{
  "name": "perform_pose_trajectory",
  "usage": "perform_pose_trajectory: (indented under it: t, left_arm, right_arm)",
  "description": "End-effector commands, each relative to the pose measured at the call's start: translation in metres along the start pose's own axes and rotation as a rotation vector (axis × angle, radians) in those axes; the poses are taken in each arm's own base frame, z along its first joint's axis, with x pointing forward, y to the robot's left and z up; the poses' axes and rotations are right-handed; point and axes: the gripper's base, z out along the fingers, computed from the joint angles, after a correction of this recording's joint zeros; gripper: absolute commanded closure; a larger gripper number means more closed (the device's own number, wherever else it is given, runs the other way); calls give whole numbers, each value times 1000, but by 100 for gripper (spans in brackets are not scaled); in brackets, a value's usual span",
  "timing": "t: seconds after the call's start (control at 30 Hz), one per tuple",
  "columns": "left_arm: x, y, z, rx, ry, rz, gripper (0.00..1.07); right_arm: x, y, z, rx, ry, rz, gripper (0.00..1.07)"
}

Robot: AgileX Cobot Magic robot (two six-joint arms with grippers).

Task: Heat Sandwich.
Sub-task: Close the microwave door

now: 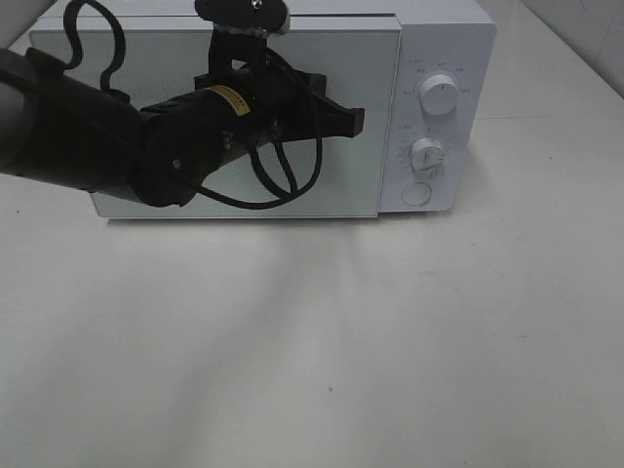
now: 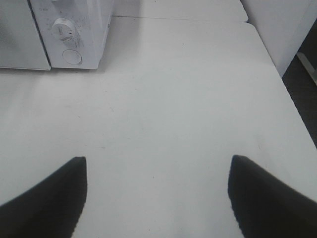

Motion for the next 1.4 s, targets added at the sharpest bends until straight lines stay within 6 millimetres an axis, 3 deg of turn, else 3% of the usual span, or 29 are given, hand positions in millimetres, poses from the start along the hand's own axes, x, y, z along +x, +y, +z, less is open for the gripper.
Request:
perform_pose_trajectory:
  t: [0.03,0.97,1.23,1.4]
  left_arm:
    - [-10,11,10,-61,-71,-60,107]
    - [-11,9,13,-53,-68,-56,107]
    - [-12,-4,-2,-17,-41,-49,107]
    - [-6,-15,-22,11,-9,-40,107]
  right_arm:
    - [2,0,-3,2,-33,8,32]
    - [2,0,-3,2,-33,8,32]
    - [2,0,-3,2,-33,8,32]
    - [2,0,-3,2,-33,8,32]
